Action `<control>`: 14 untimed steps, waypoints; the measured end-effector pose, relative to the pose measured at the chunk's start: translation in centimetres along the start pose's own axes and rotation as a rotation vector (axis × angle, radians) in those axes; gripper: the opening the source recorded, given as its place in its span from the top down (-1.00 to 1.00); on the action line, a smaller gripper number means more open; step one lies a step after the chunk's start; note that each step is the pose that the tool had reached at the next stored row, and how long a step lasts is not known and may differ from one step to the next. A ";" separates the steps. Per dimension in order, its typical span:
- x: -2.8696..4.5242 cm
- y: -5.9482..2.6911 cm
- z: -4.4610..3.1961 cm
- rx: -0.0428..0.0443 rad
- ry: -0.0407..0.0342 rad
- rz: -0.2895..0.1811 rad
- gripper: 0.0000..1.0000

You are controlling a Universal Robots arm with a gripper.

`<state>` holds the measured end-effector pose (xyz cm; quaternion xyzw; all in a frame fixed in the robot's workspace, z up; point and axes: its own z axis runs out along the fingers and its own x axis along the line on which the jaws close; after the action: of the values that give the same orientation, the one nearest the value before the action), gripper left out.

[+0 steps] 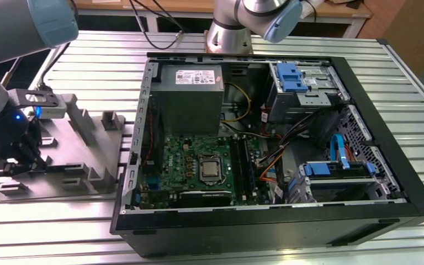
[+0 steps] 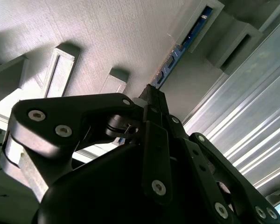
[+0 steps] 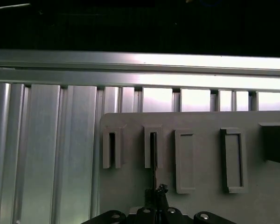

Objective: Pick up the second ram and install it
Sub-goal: 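Pick up the second ram and move it above second insertion slot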

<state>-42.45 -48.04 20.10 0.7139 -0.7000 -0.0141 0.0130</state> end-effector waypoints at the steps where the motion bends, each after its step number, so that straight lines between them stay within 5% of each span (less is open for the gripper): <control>1: 0.00 0.00 -0.01 -0.0001 0.0000 0.000 0.76; 14: -0.02 0.07 -1.87 0.0003 -0.0017 0.000 0.76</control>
<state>-42.44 -48.03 21.97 0.7140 -0.6999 -0.0146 0.0123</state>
